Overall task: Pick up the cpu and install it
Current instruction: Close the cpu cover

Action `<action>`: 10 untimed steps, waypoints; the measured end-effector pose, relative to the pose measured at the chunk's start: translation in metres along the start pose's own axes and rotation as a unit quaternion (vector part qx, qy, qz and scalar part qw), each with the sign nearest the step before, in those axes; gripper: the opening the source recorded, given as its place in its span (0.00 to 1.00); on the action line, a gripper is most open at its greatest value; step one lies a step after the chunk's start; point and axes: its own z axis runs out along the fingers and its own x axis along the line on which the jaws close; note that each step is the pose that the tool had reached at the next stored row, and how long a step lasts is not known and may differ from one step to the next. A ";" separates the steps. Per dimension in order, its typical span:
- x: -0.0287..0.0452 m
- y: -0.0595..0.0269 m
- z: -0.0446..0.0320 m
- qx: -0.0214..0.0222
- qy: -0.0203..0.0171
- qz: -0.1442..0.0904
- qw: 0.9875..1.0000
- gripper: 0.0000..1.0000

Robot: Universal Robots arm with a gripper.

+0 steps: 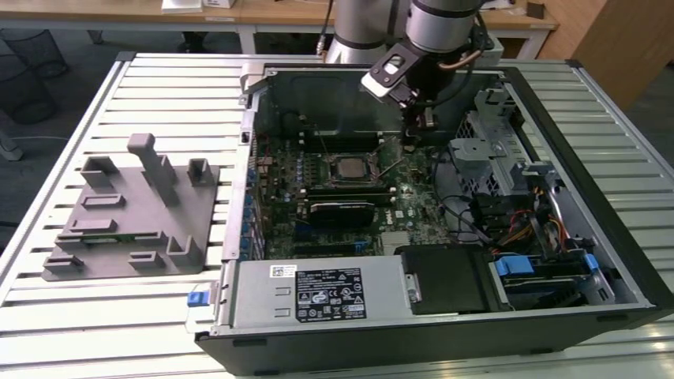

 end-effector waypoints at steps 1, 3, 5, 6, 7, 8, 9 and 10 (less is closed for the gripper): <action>0.0001 0.0016 0.0005 0.000 0.000 0.000 1.000 0.11; 0.0001 0.0043 0.0020 0.000 0.000 0.000 1.000 0.11; 0.0001 0.0064 0.0040 0.001 0.000 0.000 1.000 0.11; 0.0000 0.0074 0.0051 0.001 0.000 0.000 1.000 0.11; 0.0000 0.0085 0.0062 0.002 0.000 0.000 1.000 0.11; 0.0000 0.0093 0.0077 0.002 0.000 0.000 1.000 0.11; -0.0001 0.0096 0.0095 0.002 0.000 0.000 1.000 0.11; -0.0001 0.0098 0.0113 0.002 0.000 0.000 1.000 0.11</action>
